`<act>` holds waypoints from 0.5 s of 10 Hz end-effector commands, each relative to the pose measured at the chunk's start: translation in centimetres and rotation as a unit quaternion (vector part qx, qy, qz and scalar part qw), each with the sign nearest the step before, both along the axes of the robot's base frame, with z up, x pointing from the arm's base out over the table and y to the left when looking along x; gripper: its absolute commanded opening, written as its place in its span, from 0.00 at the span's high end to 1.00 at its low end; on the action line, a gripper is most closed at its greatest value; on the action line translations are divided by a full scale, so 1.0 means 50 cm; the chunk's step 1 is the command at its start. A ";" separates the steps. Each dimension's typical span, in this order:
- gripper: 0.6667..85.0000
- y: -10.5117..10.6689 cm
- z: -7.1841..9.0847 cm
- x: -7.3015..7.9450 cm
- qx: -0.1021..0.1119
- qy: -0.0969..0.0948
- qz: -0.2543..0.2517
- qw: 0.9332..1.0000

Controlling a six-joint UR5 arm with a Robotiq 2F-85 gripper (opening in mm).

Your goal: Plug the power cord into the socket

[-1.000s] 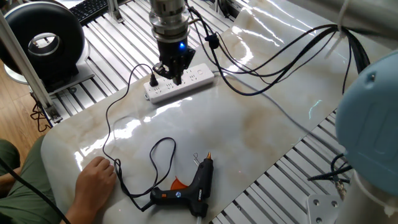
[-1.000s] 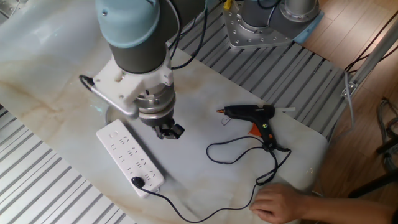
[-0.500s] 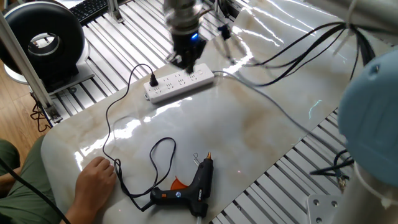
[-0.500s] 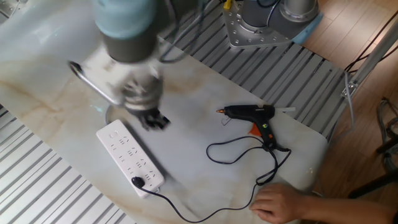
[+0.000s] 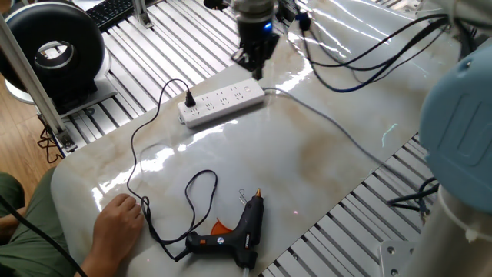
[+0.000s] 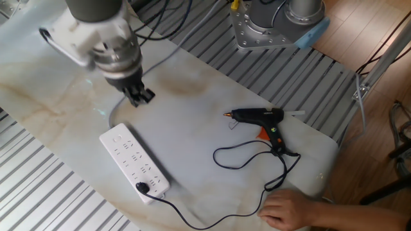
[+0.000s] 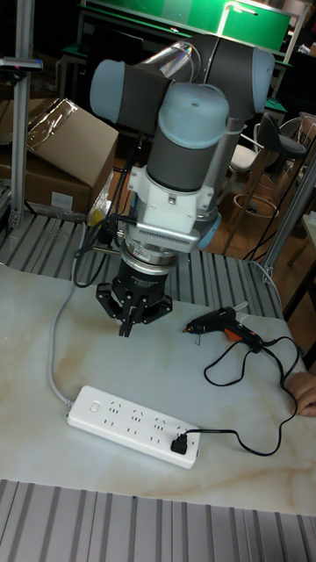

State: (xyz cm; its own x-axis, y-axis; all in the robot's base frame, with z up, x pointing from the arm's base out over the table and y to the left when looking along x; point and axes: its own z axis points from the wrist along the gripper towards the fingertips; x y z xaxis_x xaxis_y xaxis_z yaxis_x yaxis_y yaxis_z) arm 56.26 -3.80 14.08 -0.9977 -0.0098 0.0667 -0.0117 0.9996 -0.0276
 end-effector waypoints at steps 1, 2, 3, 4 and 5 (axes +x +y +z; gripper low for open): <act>0.85 -0.022 -0.003 -0.021 0.017 0.002 -0.004 1.000; 0.85 -0.023 -0.007 -0.019 0.015 0.002 -0.002 1.000; 0.85 -0.021 -0.010 -0.017 0.013 0.002 -0.002 1.000; 0.86 -0.017 -0.016 -0.017 0.010 0.002 -0.004 1.000; 0.86 -0.015 -0.022 -0.015 0.007 0.000 -0.004 1.000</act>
